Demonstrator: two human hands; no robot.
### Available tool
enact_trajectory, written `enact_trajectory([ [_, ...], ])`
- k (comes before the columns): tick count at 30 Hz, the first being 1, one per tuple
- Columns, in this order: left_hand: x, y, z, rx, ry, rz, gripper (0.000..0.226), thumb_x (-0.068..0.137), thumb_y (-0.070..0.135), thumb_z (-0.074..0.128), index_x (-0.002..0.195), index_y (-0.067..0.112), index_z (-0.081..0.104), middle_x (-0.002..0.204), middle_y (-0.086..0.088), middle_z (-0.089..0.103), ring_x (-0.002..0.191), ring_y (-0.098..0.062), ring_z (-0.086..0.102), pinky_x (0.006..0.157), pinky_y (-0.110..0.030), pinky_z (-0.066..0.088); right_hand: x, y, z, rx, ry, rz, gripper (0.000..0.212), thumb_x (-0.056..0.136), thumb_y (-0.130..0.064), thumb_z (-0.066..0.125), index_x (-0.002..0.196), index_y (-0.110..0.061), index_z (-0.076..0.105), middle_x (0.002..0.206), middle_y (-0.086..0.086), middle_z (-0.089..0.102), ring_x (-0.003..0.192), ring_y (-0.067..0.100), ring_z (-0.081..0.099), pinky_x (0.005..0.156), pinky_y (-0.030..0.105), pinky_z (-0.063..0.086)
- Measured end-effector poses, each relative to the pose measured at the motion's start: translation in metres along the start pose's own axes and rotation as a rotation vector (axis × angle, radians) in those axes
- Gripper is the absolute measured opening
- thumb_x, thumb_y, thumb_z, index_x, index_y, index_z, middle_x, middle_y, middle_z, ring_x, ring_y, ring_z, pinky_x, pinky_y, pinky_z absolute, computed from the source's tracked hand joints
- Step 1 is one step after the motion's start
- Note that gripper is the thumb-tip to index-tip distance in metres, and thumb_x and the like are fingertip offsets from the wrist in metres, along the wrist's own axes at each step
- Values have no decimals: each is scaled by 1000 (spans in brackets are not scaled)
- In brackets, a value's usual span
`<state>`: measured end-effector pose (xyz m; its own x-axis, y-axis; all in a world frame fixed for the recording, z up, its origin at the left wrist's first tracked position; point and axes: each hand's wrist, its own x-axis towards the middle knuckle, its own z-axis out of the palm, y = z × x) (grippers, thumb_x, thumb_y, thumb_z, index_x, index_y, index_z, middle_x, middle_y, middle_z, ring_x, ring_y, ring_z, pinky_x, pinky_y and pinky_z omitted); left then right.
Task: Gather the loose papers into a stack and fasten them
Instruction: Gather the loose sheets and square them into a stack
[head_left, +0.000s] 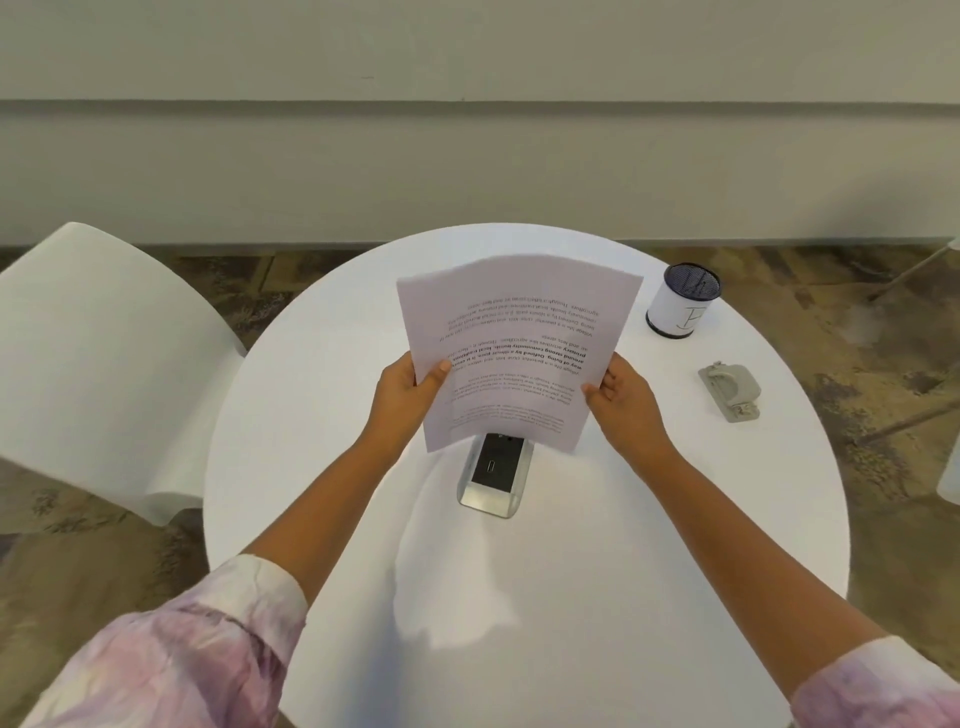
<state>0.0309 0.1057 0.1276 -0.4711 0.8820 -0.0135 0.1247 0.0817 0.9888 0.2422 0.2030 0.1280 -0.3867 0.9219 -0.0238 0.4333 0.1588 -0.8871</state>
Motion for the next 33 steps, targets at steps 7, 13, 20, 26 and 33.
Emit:
enact_trajectory([
  [7,0,4,-3,-66,24,-26,17,94,22,49,109,22,58,97,7,66,83,-7,63,63,-15,53,2,0,-2,8,46,-26,29,95,-8,42,122,-11,52,119,4,62,107,22,58,84,25,46],
  [13,-2,3,-1,-64,-28,-40,19,96,21,46,110,20,58,105,-3,65,88,-13,63,77,-28,54,4,5,0,20,24,27,32,93,-11,48,125,-14,47,122,-1,59,112,20,57,87,26,46],
  [20,-5,-6,-2,-234,81,-134,23,98,25,43,117,23,56,112,-3,65,100,-19,62,83,-40,53,-8,32,12,89,145,239,64,88,-16,60,142,-14,26,149,8,34,135,21,36,107,30,31],
  [26,-15,-14,6,-530,177,-250,20,98,23,42,113,25,55,106,7,67,94,-6,65,73,-27,58,-16,37,26,560,-48,586,68,89,-15,60,144,-12,22,145,10,41,125,27,48,105,39,39],
  [33,-28,-18,11,-545,186,-232,27,93,10,51,112,29,55,113,8,65,106,-11,61,90,-35,51,-11,34,19,338,100,341,34,84,6,54,108,-18,51,108,8,63,86,16,59,76,29,50],
])
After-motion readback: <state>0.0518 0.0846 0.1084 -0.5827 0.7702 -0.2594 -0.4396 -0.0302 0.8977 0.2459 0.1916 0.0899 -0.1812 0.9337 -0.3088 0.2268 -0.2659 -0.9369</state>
